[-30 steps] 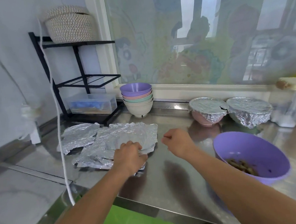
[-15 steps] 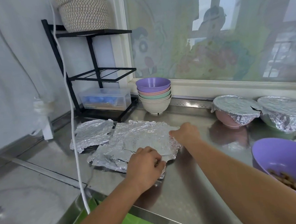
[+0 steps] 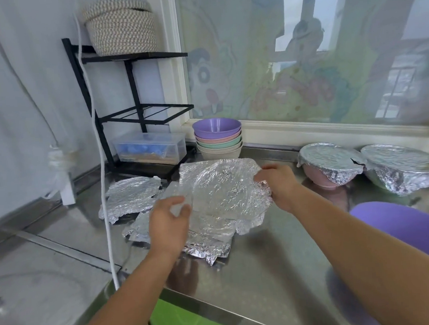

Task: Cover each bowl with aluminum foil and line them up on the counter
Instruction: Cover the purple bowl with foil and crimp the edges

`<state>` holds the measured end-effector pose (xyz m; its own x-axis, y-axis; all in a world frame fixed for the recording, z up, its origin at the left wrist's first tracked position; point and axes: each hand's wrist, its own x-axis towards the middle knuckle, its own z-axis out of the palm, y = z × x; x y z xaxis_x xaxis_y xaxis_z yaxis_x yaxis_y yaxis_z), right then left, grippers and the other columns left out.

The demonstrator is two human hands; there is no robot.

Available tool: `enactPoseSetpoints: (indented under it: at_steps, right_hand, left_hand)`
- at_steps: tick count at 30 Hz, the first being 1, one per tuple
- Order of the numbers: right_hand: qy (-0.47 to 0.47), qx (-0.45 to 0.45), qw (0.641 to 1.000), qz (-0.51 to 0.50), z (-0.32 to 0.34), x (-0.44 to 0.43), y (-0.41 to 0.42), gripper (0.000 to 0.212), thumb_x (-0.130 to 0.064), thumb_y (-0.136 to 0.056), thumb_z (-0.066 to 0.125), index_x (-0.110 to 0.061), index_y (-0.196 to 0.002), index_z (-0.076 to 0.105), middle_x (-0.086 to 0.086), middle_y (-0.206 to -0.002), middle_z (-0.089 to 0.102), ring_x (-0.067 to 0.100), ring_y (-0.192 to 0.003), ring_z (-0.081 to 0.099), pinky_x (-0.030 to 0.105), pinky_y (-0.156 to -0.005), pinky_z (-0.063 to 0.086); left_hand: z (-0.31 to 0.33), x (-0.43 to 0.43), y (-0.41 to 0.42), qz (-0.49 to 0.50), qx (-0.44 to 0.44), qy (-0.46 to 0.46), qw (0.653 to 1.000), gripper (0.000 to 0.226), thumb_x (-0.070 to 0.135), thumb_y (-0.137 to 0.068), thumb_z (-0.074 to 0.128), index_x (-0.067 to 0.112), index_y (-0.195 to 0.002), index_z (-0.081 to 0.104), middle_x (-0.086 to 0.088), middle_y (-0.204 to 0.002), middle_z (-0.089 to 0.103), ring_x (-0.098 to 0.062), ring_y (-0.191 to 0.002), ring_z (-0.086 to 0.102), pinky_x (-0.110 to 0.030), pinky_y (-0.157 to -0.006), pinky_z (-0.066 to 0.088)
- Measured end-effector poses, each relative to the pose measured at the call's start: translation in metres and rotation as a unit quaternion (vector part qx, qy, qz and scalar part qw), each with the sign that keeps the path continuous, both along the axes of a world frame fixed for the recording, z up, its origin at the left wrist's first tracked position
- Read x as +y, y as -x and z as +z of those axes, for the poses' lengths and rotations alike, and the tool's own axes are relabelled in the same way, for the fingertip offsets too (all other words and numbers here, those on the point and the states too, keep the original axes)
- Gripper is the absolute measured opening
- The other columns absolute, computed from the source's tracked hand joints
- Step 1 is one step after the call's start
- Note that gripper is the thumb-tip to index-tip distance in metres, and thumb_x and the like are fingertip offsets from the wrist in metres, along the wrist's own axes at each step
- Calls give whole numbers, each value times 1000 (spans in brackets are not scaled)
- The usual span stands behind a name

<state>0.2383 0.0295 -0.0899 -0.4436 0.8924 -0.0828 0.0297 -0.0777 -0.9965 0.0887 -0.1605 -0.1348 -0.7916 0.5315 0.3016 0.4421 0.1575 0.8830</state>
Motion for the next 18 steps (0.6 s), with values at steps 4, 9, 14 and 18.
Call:
enactPoseSetpoints:
  at_steps: [4, 9, 14, 18]
  right_hand:
    - [63, 80, 995, 23, 24, -15, -38, 14, 3, -68, 58, -2, -81, 60, 17, -79, 53, 27, -65, 51, 33, -61, 41]
    - [72, 101, 992, 0, 44, -17, -102, 21, 3, -85, 46, -8, -70, 55, 6, -55, 55, 21, -44, 54, 22, -47, 46]
    - [63, 78, 994, -37, 52, -14, -191, 18, 2, -84, 43, -8, -76, 55, 5, -54, 51, 18, -38, 48, 19, -39, 38]
    - [8, 9, 993, -117, 47, -8, -272, 27, 11, -81, 54, 1, -104, 64, 19, -84, 61, 26, -62, 56, 29, -56, 43]
  left_hand:
    - [21, 0, 2, 30, -114, -34, 992, 43, 22, -93, 64, 14, -133, 51, -5, -137, 51, -21, -124, 47, -38, -105, 37]
    - [38, 19, -31, -57, -296, -33, 953, 63, 32, -87, 70, 16, -141, 40, -7, -134, 52, -28, -118, 53, -46, -99, 44]
    - [46, 45, -96, -169, -348, -31, 922, 43, 18, -78, 78, 16, -117, 60, -3, -85, 55, -17, -68, 45, -28, -58, 44]
    - [51, 62, -161, -220, -343, -48, 912, 44, 7, -81, 74, 17, -118, 54, -5, -100, 65, -18, -73, 58, -26, -46, 48]
